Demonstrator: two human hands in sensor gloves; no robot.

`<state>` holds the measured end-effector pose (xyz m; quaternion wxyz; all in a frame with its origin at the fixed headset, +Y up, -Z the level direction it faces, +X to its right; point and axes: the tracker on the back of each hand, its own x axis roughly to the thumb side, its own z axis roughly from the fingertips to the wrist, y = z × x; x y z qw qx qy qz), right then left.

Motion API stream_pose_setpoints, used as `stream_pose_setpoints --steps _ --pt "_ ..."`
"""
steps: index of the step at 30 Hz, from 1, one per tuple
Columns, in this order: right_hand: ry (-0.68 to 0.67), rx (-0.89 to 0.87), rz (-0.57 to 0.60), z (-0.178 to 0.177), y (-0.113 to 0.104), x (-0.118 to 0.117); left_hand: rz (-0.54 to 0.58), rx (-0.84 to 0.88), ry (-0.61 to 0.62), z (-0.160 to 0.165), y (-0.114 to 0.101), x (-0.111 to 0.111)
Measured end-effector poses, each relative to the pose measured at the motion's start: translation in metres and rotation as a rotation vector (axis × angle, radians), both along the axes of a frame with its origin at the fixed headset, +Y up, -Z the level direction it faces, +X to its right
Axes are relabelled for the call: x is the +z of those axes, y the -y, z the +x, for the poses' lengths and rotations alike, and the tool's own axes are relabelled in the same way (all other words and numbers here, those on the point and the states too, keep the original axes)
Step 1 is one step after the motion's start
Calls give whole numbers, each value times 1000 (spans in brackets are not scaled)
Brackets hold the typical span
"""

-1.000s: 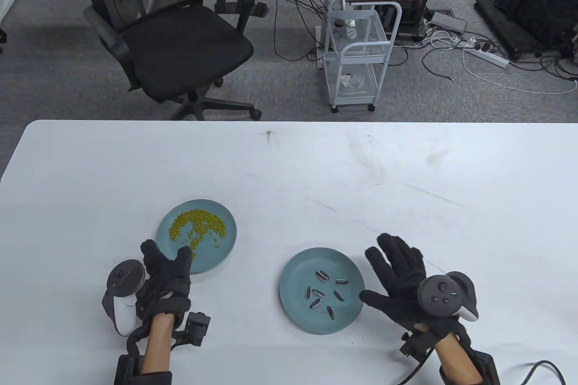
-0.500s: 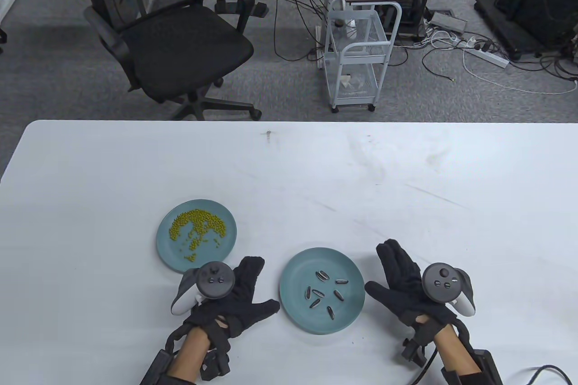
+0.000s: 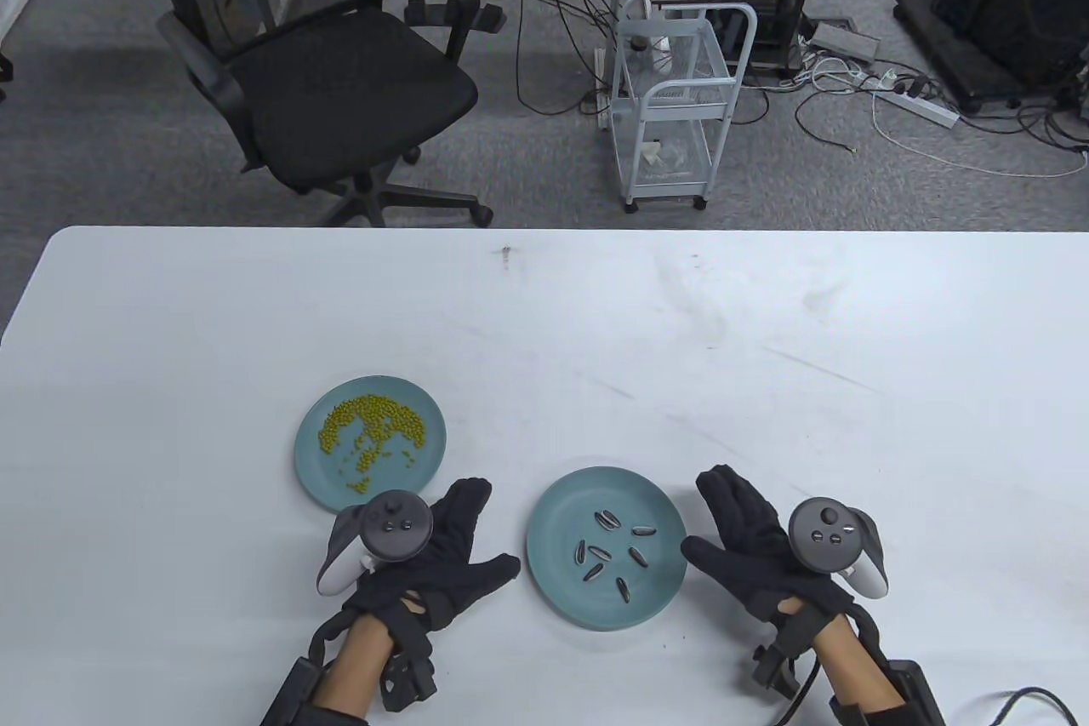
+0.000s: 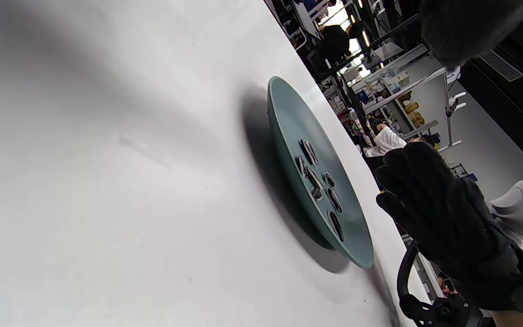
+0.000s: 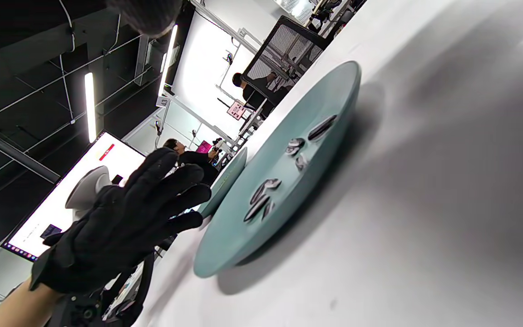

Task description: Pick sunflower seeds with hand pinch into plate

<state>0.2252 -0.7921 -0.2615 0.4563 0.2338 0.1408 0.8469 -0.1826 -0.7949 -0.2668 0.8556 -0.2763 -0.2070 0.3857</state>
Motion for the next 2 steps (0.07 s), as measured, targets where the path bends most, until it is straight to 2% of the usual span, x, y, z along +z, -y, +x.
stream_pose_setpoints --steps 2 --pt "3 -2 5 0 0 0 -10 -3 -1 1 3 -1"
